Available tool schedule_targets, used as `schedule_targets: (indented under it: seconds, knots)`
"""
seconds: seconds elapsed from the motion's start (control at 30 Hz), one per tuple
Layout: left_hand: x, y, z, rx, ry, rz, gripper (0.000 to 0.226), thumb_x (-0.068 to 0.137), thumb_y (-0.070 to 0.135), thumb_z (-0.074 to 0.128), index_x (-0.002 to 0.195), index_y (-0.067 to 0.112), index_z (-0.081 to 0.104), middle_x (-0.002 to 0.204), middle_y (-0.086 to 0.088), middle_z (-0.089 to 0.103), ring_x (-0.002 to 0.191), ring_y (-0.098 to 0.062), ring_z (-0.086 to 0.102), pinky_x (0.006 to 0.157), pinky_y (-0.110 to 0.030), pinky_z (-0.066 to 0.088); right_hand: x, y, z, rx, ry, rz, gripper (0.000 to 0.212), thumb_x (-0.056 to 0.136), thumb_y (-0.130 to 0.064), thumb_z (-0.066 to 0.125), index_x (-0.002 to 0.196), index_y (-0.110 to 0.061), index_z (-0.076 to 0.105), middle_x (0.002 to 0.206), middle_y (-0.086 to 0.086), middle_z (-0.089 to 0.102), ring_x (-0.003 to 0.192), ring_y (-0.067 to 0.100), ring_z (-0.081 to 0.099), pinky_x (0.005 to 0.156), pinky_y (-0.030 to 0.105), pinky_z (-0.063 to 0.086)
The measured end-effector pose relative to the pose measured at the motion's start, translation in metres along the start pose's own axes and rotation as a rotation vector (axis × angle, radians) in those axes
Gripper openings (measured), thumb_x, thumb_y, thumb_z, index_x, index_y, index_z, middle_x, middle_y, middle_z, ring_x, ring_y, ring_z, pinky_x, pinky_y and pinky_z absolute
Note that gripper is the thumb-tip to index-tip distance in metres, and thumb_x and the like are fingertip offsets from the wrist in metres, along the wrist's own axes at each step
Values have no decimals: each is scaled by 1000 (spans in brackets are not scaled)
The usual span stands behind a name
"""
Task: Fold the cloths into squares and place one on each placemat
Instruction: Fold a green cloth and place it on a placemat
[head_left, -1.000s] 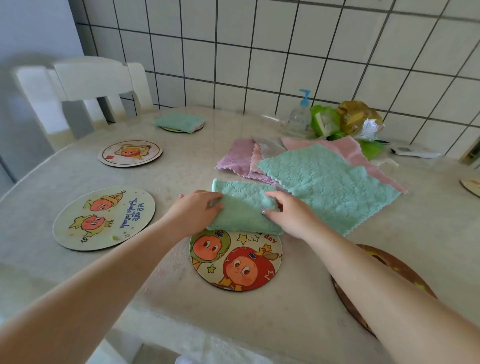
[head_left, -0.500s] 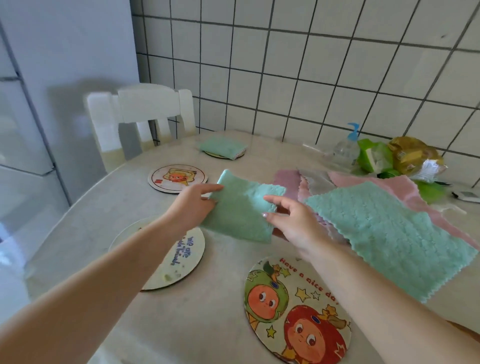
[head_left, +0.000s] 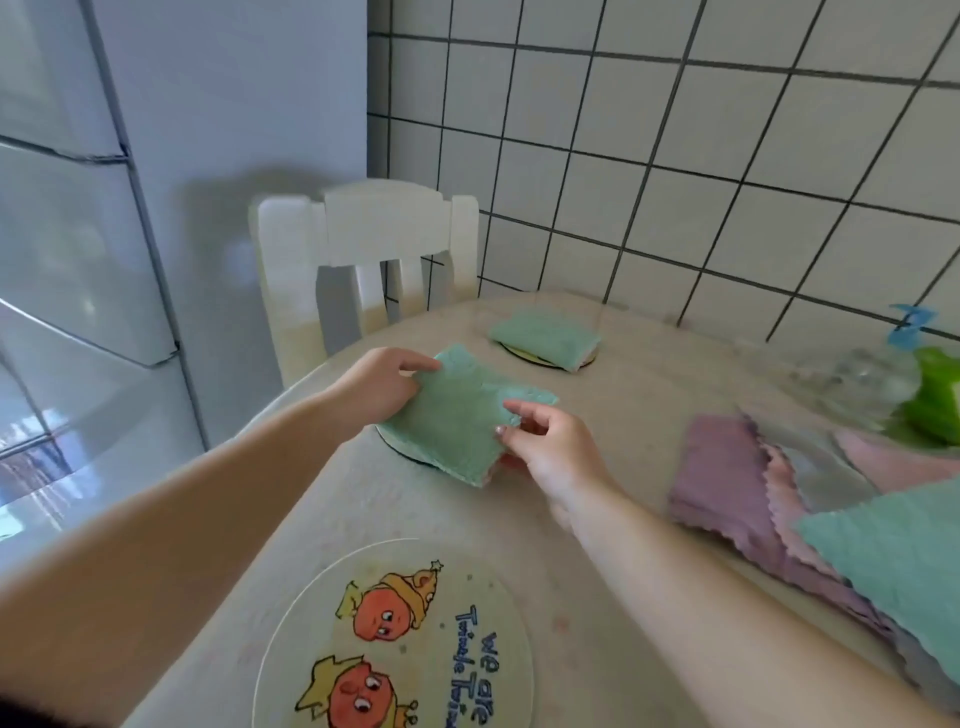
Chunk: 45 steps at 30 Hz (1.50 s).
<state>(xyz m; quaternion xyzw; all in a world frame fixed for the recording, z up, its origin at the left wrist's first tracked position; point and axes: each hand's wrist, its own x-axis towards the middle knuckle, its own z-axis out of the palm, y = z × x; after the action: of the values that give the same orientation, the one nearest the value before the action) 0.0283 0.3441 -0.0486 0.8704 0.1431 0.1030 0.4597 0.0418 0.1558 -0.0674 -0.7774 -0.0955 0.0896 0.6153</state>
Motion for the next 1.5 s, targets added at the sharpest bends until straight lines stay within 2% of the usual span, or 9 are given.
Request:
schedule_targets:
  seconds: [0.1, 0.3, 0.43, 0.53, 0.67, 0.8, 1.07, 1.23, 1.5]
  knots:
    - [12, -7, -1, 24, 3, 3, 45, 90, -2, 38, 123, 19, 60, 130, 0, 53, 101, -14, 51, 79, -22, 40, 12, 7, 5, -60, -6, -19, 38, 83, -10, 66, 120, -16, 61, 99, -5, 59, 97, 11, 57, 88, 20, 42]
    - [28, -19, -1, 102, -3, 27, 45, 90, 1, 40, 127, 20, 58, 138, -1, 48, 120, -19, 49, 88, -21, 38, 30, 13, 13, 49, -20, 33, 37, 85, -2, 62, 121, -8, 58, 97, 2, 63, 87, 18, 65, 85, 33, 55]
    - [36, -23, -3, 187, -32, 29, 46, 90, 1, 41, 129, 20, 55, 139, 0, 47, 121, -19, 48, 89, -21, 38, 33, 14, 13, 23, -64, 77, 39, 85, -7, 64, 123, -7, 57, 98, 2, 62, 99, 26, 64, 92, 37, 52]
    - [39, -23, -3, 379, -67, 94, 51, 90, 5, 43, 139, 19, 42, 146, -3, 40, 130, -22, 42, 104, -29, 35, 29, 14, 5, -352, 68, -105, 39, 84, -25, 65, 122, -19, 59, 120, 7, 53, 106, 19, 57, 91, 22, 41]
    - [31, -15, 9, 559, -47, 319, 49, 94, 14, 39, 143, 15, 35, 151, -6, 32, 138, -24, 30, 112, -34, 26, 26, 8, 4, -784, 64, -314, 54, 88, -43, 54, 137, -24, 42, 153, 6, 18, 140, 24, 19, 113, 36, 22]
    - [32, -15, 27, 718, -177, 365, 46, 99, 29, 30, 143, 15, 33, 151, -6, 32, 139, -20, 28, 114, -37, 24, 33, 8, 22, -981, -138, -164, 65, 92, -57, 31, 148, -29, 15, 158, -3, -7, 145, 16, -6, 116, 52, 2]
    - [42, -27, 30, 807, -272, 257, 57, 98, 45, 20, 149, 22, 10, 158, 2, 5, 145, -13, 5, 118, -40, 10, 33, 16, 18, -1199, -232, -72, 71, 91, -63, 13, 149, -24, -3, 158, -1, -11, 145, 15, -10, 114, 55, -3]
    - [32, -13, 26, 830, -224, 272, 53, 97, 43, 30, 146, 23, 25, 154, 0, 24, 141, -20, 24, 113, -44, 23, 29, 11, 8, -1082, -199, -111, 68, 92, -61, 25, 148, -26, 11, 158, -3, -2, 145, 14, -3, 114, 57, -5]
    - [-24, 46, 54, 462, -209, 443, 34, 93, 30, 51, 126, 23, 57, 130, 7, 58, 120, -11, 52, 99, -22, 36, -26, 6, -61, -872, 5, -312, 48, 90, -50, 46, 134, -29, 46, 145, -7, 39, 138, 11, 28, 114, 52, 15]
